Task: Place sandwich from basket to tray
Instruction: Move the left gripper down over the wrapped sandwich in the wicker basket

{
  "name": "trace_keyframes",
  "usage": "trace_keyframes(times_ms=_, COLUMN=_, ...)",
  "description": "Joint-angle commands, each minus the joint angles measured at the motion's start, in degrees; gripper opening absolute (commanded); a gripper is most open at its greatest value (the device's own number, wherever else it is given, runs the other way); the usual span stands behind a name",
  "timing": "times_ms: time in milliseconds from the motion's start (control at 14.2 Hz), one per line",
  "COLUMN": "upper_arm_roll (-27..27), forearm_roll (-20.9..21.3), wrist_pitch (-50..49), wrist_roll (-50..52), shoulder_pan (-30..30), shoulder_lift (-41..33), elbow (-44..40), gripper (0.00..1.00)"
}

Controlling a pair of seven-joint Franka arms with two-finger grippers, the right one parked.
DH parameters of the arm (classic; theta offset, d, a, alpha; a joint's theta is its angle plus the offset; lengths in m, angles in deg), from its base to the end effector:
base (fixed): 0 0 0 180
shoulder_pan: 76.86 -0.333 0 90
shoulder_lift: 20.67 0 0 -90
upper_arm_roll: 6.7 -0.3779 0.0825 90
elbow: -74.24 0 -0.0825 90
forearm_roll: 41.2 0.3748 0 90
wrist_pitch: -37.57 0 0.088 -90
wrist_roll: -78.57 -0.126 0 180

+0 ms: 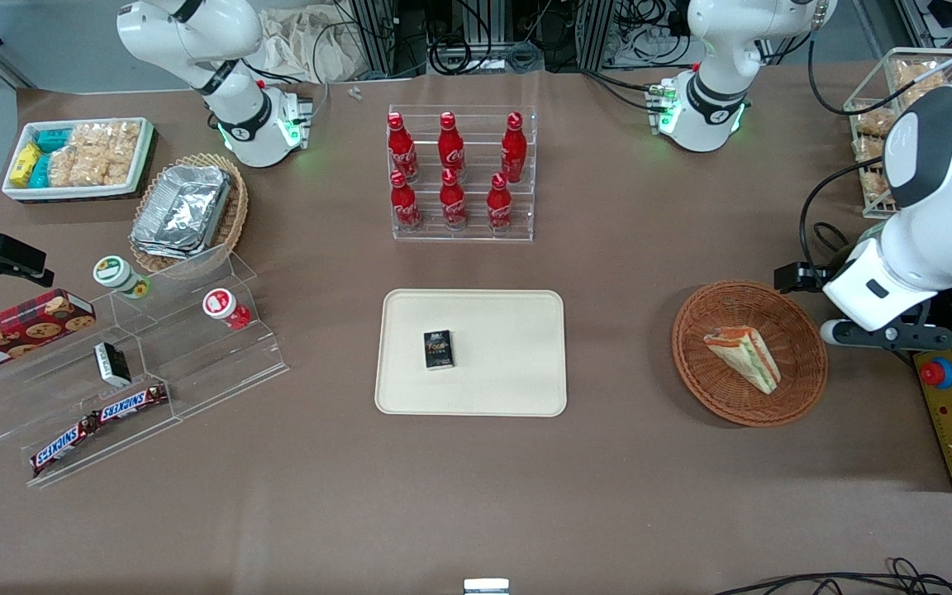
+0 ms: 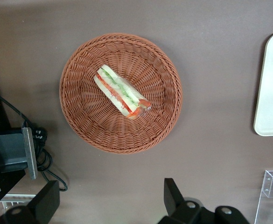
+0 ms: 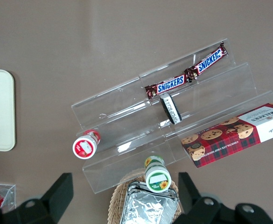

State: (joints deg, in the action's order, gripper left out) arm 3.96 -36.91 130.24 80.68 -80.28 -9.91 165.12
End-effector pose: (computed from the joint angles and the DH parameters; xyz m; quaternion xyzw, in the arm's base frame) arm 0.5995 -0.0572 0.5576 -0.9957 0.0489 0.0746 0.0260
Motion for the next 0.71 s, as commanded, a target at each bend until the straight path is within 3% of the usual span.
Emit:
trace_keyframes(times_ms=0, upper_arm_roll=0.16, forearm_roll=1.15, wrist_pitch=-1.61, wrist_roll=0.17, shoulder_pan=0.17, shoulder_lift=1.19, elbow=-1.59, gripper=1.0)
trace_keyframes(times_ms=282, upper_arm_roll=0.25, forearm_roll=1.42, wrist_pitch=-1.61, wrist_roll=0.87, shoulder_pan=0.26, shoulder_lift=2.51, elbow=-2.02, gripper=1.0)
trace_keyframes(times_ms=494, upper_arm_roll=0.16, forearm_roll=1.42, wrist_pitch=0.4, wrist_roll=16.64, shoulder_pan=0.26, shoulder_lift=2.16, elbow=1.92, gripper=1.0)
trace_keyframes(times_ms=635, upper_arm_roll=-0.1, forearm_roll=1.42, wrist_pitch=5.47, wrist_roll=21.07, shoulder_pan=-0.26, shoulder_lift=1.9, elbow=6.13, gripper=1.0)
